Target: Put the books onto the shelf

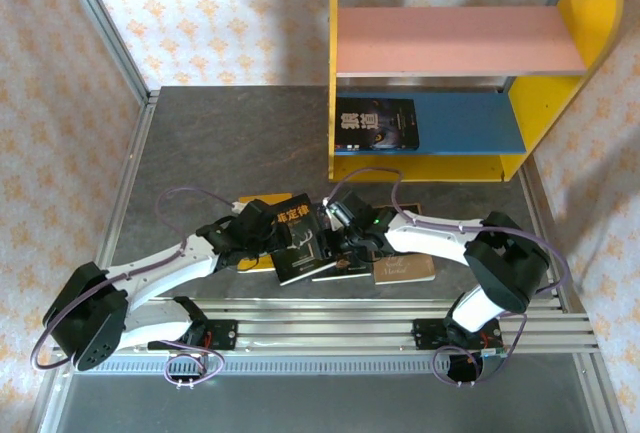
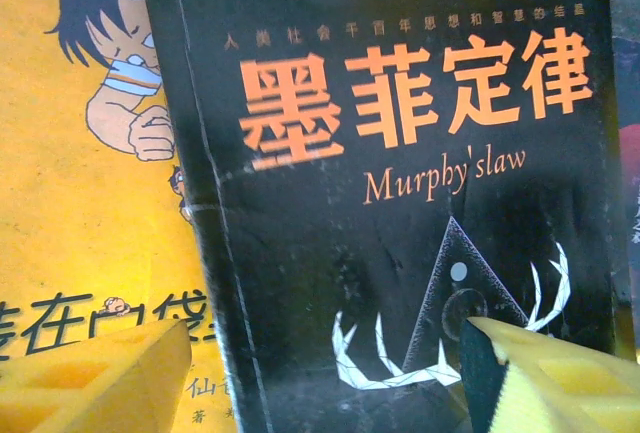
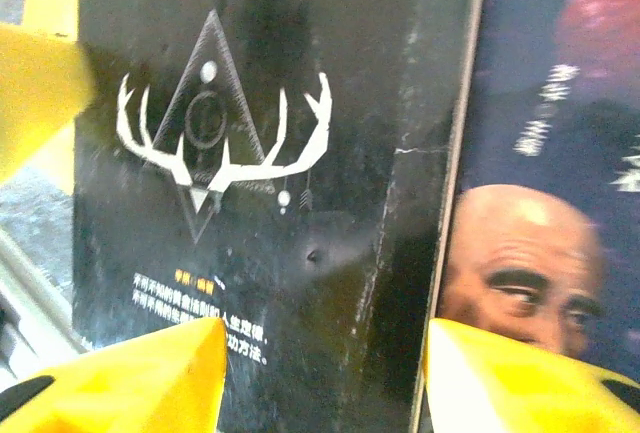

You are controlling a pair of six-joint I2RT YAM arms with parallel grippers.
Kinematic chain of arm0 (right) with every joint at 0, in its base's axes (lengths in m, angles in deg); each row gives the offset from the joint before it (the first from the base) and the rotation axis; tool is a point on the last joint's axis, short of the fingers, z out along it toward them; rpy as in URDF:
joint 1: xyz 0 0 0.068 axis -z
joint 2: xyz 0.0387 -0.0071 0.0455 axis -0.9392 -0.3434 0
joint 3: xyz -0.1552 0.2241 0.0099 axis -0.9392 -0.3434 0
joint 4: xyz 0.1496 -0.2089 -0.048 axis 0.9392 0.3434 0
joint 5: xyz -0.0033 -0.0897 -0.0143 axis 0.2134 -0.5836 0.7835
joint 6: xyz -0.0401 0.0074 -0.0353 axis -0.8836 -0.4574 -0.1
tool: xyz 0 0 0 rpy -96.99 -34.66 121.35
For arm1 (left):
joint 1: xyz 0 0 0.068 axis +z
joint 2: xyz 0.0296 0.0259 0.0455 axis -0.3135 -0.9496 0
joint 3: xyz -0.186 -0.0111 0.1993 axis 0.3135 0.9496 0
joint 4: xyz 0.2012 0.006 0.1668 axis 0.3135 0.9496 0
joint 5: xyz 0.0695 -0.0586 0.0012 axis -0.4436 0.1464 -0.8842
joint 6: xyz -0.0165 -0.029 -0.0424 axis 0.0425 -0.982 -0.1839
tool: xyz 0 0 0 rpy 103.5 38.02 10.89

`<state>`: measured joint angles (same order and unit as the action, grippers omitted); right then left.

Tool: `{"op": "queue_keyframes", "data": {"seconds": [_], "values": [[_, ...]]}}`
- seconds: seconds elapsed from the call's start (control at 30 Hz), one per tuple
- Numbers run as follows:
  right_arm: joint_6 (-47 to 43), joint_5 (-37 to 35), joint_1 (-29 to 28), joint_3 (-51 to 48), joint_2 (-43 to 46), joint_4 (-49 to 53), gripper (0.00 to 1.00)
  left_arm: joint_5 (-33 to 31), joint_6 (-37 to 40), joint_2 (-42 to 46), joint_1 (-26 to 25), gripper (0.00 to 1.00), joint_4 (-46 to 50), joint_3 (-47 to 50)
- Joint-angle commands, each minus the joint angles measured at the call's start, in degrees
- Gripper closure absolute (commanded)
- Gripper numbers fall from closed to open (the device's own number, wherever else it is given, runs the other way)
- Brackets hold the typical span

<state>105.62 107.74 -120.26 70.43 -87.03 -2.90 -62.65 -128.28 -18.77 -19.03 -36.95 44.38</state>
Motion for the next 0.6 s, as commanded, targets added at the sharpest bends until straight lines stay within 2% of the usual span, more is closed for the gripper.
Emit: {"op": "queue_keyframes", "data": {"seconds": [0.0,0.23,0.57], "values": [[-0.1,1.8,-0.3,-0.2,2.5,-1.9,0.46,-0.3,-0.5,-0.5,-0.1,0.26,0.0,0.2],[-2.2,-5.7,0.1,4.0,1.8,4.1,0.47,-1.6,-0.8,-0.6,-0.1,0.26,1.4,0.6],[-3.0,-8.5,-1.8,6.2,-6.2,0.6,0.48,-0.8,-1.1,-2.3,-0.1,0.26,0.5,0.8]]}}
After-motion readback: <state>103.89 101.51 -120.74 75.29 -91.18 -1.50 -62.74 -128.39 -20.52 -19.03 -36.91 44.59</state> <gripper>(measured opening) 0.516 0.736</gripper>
